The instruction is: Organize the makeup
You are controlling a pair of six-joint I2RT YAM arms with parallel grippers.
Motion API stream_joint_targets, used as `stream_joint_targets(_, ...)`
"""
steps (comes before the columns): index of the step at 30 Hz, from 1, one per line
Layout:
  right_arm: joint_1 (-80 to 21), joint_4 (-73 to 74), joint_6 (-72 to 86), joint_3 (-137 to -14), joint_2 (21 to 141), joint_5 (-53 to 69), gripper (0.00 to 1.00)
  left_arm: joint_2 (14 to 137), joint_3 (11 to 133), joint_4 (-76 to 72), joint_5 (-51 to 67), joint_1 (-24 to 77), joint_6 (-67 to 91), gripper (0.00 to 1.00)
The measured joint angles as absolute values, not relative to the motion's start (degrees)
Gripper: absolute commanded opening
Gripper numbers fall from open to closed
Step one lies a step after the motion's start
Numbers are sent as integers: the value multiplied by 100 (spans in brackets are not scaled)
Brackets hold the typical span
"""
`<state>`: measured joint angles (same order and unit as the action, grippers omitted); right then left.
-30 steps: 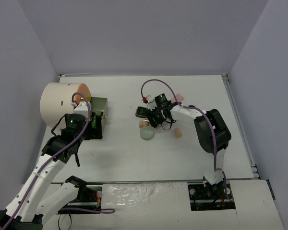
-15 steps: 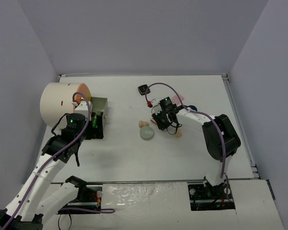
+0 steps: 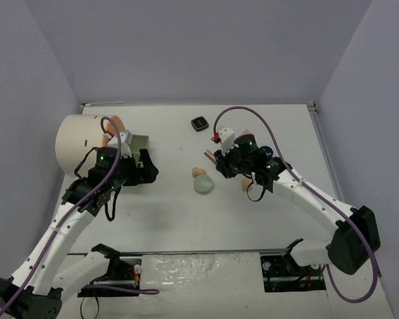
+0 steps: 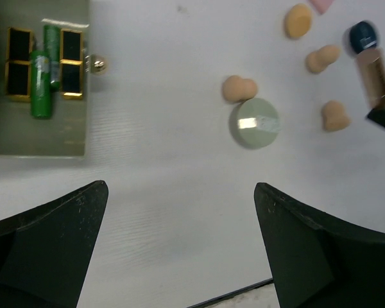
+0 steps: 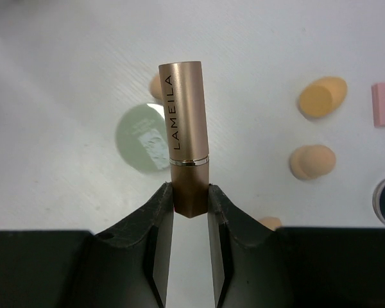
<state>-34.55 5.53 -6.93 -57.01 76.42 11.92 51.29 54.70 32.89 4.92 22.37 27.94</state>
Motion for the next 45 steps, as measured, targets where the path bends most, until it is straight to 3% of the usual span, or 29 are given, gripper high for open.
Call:
stream_joint_targets(5, -4099, -353, -200, -5378, 7096, 1322, 0, 5386, 5981, 2755, 711, 2599, 3424, 97)
stream_joint_targets(11, -4276, -1835, 674, -4563, 6852, 1418, 0, 6003, 6473, 2158, 364, 3624, 3692, 97)
stream_joint_targets(16, -4385, -2492, 1133, -4360, 6851, 1466, 0, 6346, 6482, 1762, 116, 3893, 3883, 96)
stream_joint_targets(23, -4440, -3192, 1466, -4209, 6847, 1500, 0, 6778, 6523, 1355, -322, 4299, 4031, 86)
stream_joint_targets(26, -4440, -3284, 1528, -4166, 6847, 1509, 0, 6903, 6523, 1180, -404, 4360, 4100, 72)
stream_joint_targets(32, -4440, -3446, 1610, -4112, 6847, 1511, 0, 7101, 6523, 834, -506, 4460, 4146, 4)
stream_joint_targets(34, -4438, -3485, 1632, -4060, 6847, 1499, 0, 7176, 6523, 799, -531, 4500, 4136, 0)
stream_joint_targets(36, -4434, -3502, 1647, -4012, 6847, 1469, 8, 7240, 6523, 785, -563, 4519, 4138, 0)
stream_joint_targets(40, -4435, -3494, 1642, -3992, 6847, 1426, 47, 7272, 6523, 784, -612, 4531, 4131, 0)
stream_joint_targets(43, -4436, -3421, 1578, -4000, 6846, 1363, 67, 7270, 6547, 911, -798, 4537, 4000, 0)
stream_joint_targets(45, -4436, -3219, 1484, -4028, 6845, 1284, 74, 7291, 6683, 1277, -1042, 4543, 3786, 0)
